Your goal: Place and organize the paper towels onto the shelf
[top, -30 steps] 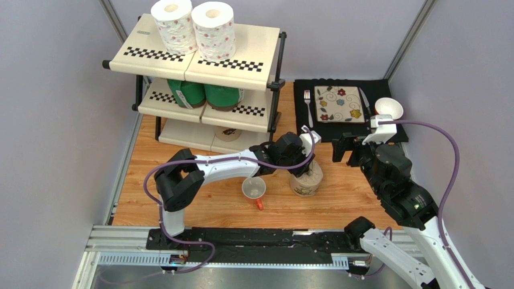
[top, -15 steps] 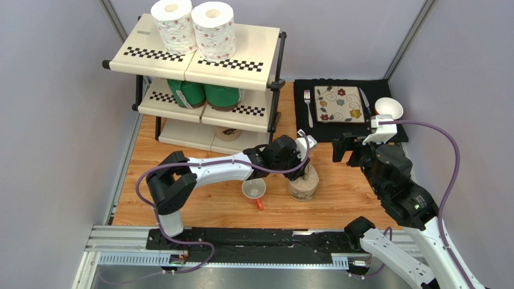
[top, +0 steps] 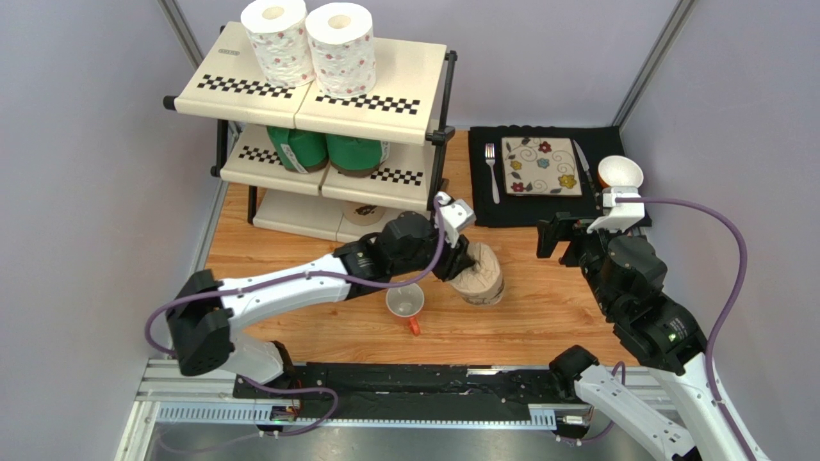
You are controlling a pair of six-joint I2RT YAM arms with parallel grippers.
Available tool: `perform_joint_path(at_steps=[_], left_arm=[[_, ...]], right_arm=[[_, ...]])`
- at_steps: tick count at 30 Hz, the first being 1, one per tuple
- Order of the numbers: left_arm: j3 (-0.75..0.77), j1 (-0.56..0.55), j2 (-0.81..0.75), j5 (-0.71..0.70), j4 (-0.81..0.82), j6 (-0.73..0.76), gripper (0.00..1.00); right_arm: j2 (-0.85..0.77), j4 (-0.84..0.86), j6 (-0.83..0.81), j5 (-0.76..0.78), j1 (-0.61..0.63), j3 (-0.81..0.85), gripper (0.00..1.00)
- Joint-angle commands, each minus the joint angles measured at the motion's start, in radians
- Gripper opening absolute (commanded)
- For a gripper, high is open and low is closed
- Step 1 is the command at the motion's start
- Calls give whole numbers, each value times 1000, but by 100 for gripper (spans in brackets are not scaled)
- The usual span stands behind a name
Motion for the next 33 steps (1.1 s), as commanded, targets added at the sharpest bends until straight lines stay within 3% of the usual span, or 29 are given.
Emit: perform_joint_path(at_steps=[1, 6, 9, 21, 26, 28, 33], left_arm=[[-37, 31, -213, -44, 100, -39, 10], [-100, 59, -453, -206, -10, -33, 10], [-128, 61, -591, -334, -164, -39, 10], [-324, 59, -1115, -802, -630, -234, 10], [-402, 59, -1130, -962, -669, -237, 14], [-436, 59, -1109, -990, -634, -220, 20], [-546, 62, -1071, -1033, -519, -212, 20]], right_arm=[[5, 8, 4, 12, 3, 43, 89], [8, 17, 2, 9, 3, 42, 89], [15, 24, 2, -2, 3, 40, 89], [48, 60, 13, -37, 3, 28, 89], [60, 69, 27, -56, 4, 25, 89], [58, 69, 27, -57, 3, 23, 89], [58, 67, 19, -51, 3, 23, 89]])
